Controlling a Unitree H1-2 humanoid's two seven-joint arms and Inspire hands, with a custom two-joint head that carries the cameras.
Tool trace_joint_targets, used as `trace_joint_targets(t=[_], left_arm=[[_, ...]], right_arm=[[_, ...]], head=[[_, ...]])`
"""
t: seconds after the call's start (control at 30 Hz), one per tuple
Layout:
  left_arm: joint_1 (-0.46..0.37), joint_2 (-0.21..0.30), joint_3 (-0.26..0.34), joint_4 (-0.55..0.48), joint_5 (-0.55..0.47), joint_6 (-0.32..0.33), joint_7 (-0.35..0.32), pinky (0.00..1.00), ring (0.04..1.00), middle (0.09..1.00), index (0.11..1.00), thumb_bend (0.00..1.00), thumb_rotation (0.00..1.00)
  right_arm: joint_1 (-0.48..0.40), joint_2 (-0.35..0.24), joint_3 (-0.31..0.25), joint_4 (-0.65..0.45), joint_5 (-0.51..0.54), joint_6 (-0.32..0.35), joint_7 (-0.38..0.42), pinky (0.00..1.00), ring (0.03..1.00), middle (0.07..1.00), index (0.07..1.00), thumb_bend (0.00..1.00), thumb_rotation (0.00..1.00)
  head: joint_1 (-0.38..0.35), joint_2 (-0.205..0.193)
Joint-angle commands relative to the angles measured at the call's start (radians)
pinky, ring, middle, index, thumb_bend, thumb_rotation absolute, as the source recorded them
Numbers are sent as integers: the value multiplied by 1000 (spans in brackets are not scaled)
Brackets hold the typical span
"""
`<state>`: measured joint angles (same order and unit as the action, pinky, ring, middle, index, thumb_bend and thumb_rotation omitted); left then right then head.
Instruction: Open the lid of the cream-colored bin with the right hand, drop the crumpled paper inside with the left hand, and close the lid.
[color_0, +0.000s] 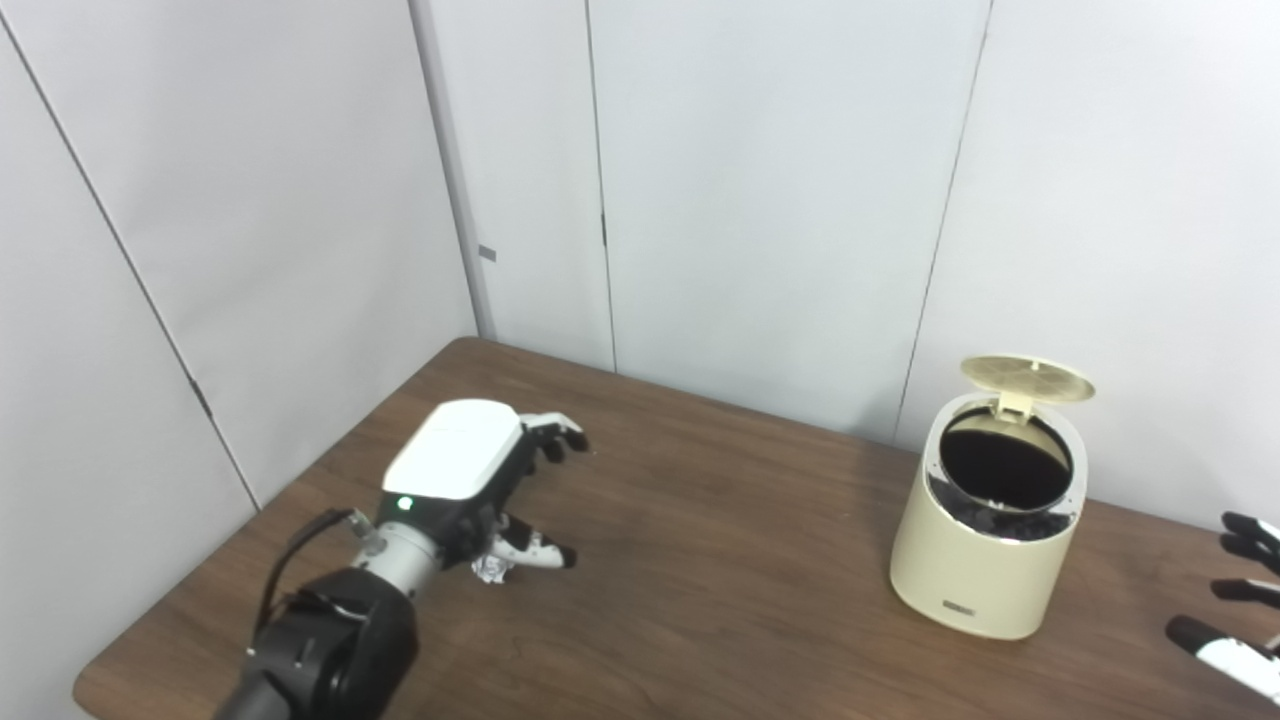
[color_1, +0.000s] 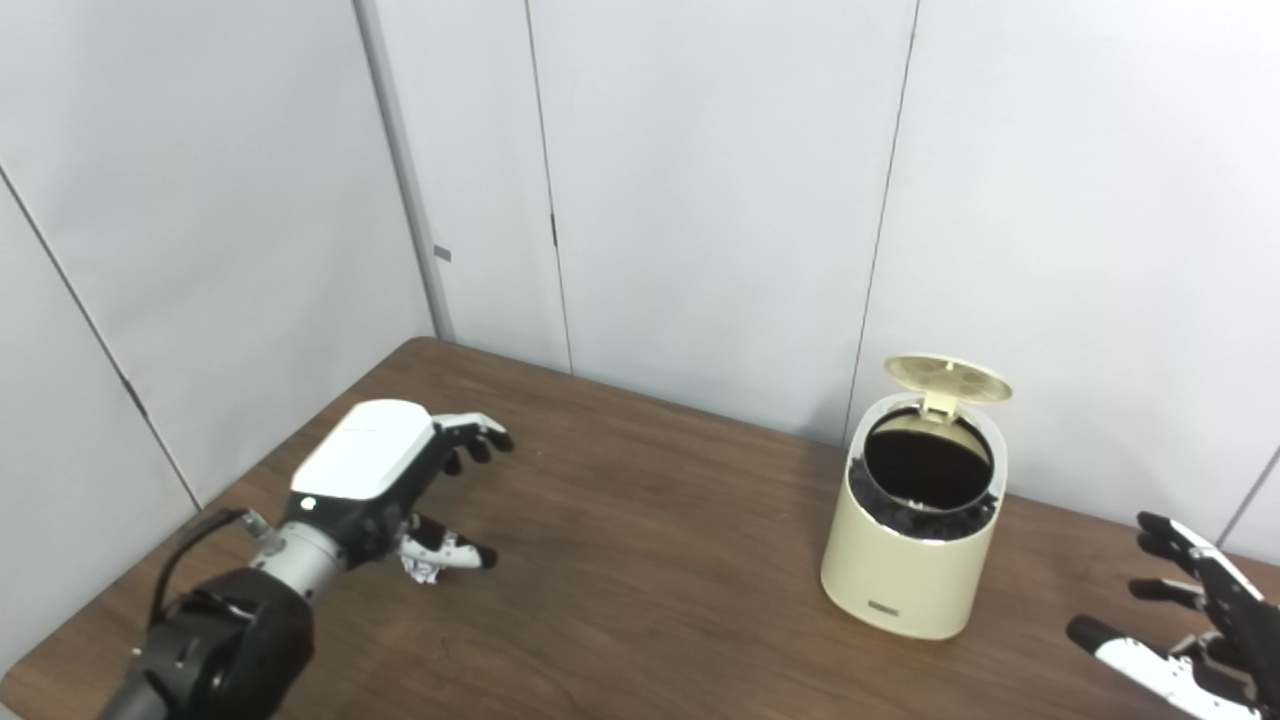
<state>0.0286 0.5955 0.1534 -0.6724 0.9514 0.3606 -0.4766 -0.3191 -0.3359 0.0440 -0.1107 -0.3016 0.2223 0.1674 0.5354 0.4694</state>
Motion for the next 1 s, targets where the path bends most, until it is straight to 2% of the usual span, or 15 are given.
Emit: trace_joint_targets(t=[0.0,0.1,0.17,0.33,0.5,0.53,0.57,0.67,0.73,0.83,0.97], left_arm=[[-6,68,31,-35,36,-24,-28,521,698,737,731,909,166],[-4,110,50,-25,29,-46,-73,521,720,746,734,942,168],[-12,137,51,-23,43,-46,-131,536,731,751,741,948,169],[-31,173,45,-3,94,-35,-247,593,747,735,771,939,175],[-42,181,29,55,140,-77,-282,610,731,720,765,933,163],[-44,179,29,62,143,-84,-281,598,712,711,752,935,161],[-41,178,28,82,138,-104,-251,594,705,708,748,936,161],[-33,172,30,135,125,-163,-163,501,622,649,683,936,160],[-34,163,27,167,125,-190,-120,465,583,611,653,933,156],[-36,147,22,213,120,-216,-58,458,575,579,628,914,140],[-46,136,9,250,124,-234,-17,437,572,576,624,902,135]], right_arm=[[-42,-15,-7,-28,6,-30,-5,269,761,880,887,938,590],[-44,-15,-6,-30,7,-33,-3,270,768,885,893,924,582],[-45,-15,-3,-33,5,-34,-3,266,778,892,898,915,581],[-45,-15,-2,-34,5,-50,-4,268,784,894,897,919,599],[-41,-15,-4,-41,7,-34,3,256,796,902,907,898,580],[-40,-15,-4,-43,7,-29,4,247,799,903,908,896,575],[-40,-15,-4,-49,4,-19,6,242,800,903,909,895,574],[-39,-15,-2,-61,-4,-3,8,190,801,911,911,900,581],[-38,-17,-4,-55,-1,-13,6,183,800,910,911,901,587],[-37,-18,-4,-54,0,-13,7,167,802,910,912,920,603],[-35,-19,-4,-51,-2,-23,3,168,790,899,906,932,613]], head=[[1,2],[3,4],[2,7],[-5,8],[-7,13],[-7,13],[-8,14],[-11,17],[-12,18],[-13,21],[-14,21]])
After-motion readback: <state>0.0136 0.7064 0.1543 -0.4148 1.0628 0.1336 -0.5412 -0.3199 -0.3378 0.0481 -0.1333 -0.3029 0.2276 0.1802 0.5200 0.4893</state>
